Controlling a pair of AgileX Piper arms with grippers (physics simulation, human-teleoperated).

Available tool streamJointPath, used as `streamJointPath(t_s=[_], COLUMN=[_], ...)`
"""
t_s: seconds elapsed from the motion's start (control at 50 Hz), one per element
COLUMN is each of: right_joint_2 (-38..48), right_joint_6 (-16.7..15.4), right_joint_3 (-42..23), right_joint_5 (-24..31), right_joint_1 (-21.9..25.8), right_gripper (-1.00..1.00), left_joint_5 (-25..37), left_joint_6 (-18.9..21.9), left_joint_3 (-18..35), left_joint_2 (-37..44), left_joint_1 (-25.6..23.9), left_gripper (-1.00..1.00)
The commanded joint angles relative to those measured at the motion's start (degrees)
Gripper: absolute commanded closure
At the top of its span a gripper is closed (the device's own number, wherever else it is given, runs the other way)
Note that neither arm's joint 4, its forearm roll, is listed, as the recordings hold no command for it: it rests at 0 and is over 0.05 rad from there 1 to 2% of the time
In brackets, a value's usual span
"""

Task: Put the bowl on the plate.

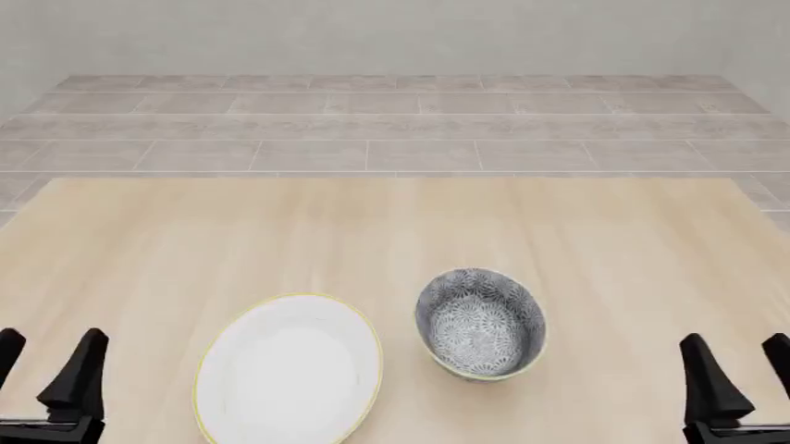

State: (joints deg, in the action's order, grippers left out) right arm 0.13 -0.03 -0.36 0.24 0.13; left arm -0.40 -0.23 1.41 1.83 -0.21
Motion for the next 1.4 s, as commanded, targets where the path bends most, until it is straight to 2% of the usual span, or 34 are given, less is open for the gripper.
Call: streamJointPath(t_s=[0.02,0.16,0.54,0.56,0.58,0.76,1.3,1.4], right_joint_2=[0.29,-0.1,0.0,-0.01,-0.06,0.49,5.83,11.18], right_joint_6=[0.03,-0.08,0.44,0.53,-0.92,-1.41,-3.8,-4.62], right_joint_3=[0.12,-0.01,-1.87,-3.04,-4.94,-7.56,-12.14,-14.18], right_joint_5=[-0.35,-0.54,0.82,1.8,2.79,4.03,0.04,-1.67], right_joint_1=[-0.13,1.24,1.28,1.59,1.94,2.26,3.28,4.76], right_gripper=[-1.0,-1.0,-1.0,-1.0,-1.0,-1.0,-1.0,-1.0], left_joint_5=[0.3,0.39,0.46,0.32,-0.38,-0.92,-2.6,-2.82], left_joint_6=[0.23,0.77,0.84,0.69,0.67,0.61,0.75,0.8], left_joint_3=[-1.16,-1.14,-1.02,-1.02,-1.16,-1.15,-1.23,-1.17], left_joint_2=[-1.4,-1.41,-1.4,-1.23,-0.61,-0.14,1.7,1.93], left_joint_1=[0.21,0.18,0.24,0.2,0.17,0.22,0.21,0.19], left_gripper=[-1.0,-1.0,-1.0,-1.0,-1.0,-1.0,-1.0,-1.0])
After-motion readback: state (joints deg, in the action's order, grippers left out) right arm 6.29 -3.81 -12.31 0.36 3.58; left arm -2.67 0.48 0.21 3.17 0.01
